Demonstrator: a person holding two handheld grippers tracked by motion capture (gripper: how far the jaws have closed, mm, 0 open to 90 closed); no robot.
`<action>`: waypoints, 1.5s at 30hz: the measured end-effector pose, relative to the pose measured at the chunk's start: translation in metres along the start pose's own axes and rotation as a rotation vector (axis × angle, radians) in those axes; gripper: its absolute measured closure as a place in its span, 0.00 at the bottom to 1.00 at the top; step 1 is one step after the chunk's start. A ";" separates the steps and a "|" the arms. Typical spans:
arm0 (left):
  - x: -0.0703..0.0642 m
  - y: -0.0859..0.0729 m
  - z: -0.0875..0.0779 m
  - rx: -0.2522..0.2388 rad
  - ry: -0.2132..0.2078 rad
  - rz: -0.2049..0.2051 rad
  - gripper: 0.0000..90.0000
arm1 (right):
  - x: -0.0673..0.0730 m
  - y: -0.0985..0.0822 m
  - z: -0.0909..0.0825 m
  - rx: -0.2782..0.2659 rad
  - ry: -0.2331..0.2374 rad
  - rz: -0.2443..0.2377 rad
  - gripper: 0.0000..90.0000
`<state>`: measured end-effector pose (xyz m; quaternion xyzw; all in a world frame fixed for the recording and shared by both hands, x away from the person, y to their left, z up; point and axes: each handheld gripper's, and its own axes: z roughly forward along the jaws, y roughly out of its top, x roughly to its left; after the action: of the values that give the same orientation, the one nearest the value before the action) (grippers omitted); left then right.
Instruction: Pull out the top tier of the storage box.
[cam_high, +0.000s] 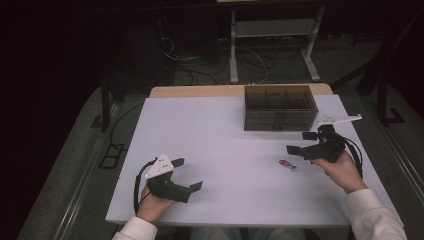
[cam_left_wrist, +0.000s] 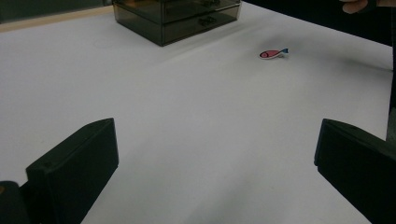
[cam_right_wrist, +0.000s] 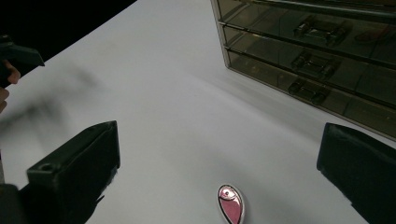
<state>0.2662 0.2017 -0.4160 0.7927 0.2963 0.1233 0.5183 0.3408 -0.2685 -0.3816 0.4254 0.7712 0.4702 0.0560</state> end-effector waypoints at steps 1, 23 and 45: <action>0.000 0.000 0.000 0.000 0.000 -0.001 0.00 | -0.002 0.001 0.002 -0.006 0.002 0.008 0.00; 0.000 0.000 0.000 0.001 0.000 0.000 0.00 | -0.012 0.016 0.017 -0.055 0.040 0.074 0.00; 0.000 0.000 0.000 0.001 0.000 0.000 0.00 | -0.028 0.018 0.028 -0.146 0.115 0.258 0.00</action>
<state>0.2662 0.2021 -0.4160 0.7928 0.2966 0.1232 0.5181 0.3832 -0.2660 -0.3921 0.4881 0.6757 0.5521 -0.0185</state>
